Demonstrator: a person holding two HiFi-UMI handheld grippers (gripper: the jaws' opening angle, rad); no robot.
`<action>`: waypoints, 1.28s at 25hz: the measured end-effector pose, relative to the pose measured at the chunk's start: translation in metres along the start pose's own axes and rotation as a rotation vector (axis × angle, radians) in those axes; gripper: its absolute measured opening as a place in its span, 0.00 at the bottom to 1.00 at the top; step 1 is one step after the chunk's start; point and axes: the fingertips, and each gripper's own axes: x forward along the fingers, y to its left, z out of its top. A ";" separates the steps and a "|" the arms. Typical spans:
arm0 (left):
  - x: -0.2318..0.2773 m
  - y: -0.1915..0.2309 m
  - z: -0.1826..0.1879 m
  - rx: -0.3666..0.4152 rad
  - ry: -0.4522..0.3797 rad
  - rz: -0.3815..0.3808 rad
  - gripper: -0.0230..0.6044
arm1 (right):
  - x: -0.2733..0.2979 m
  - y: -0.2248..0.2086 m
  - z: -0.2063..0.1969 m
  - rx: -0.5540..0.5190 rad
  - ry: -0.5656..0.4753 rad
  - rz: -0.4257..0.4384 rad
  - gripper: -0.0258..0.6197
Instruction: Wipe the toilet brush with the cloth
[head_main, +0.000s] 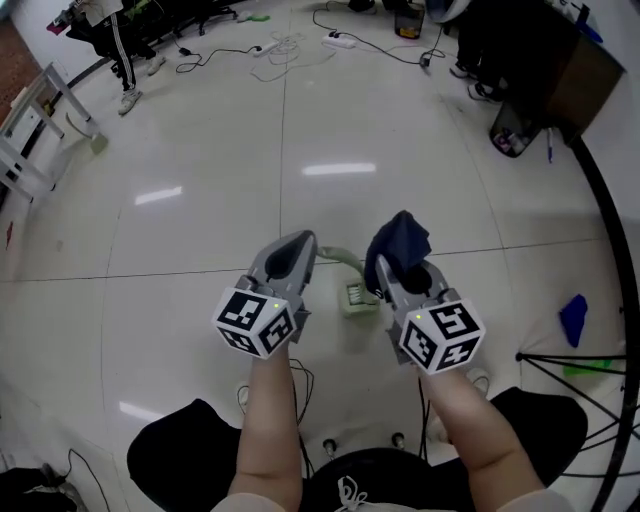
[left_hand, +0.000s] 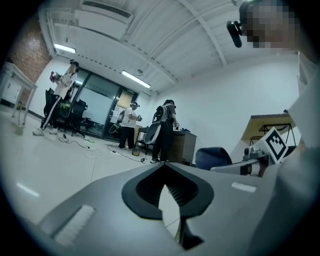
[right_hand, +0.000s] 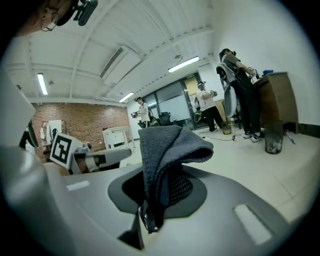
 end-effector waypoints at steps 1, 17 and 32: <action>0.001 0.001 0.000 -0.020 0.003 -0.001 0.05 | 0.005 0.007 0.010 -0.008 0.005 0.026 0.14; -0.004 -0.003 -0.014 -0.125 -0.039 -0.022 0.05 | 0.043 0.002 -0.038 -0.126 0.214 0.083 0.14; -0.006 -0.006 -0.011 -0.129 -0.073 -0.035 0.05 | 0.045 -0.071 -0.204 -0.026 0.491 -0.091 0.14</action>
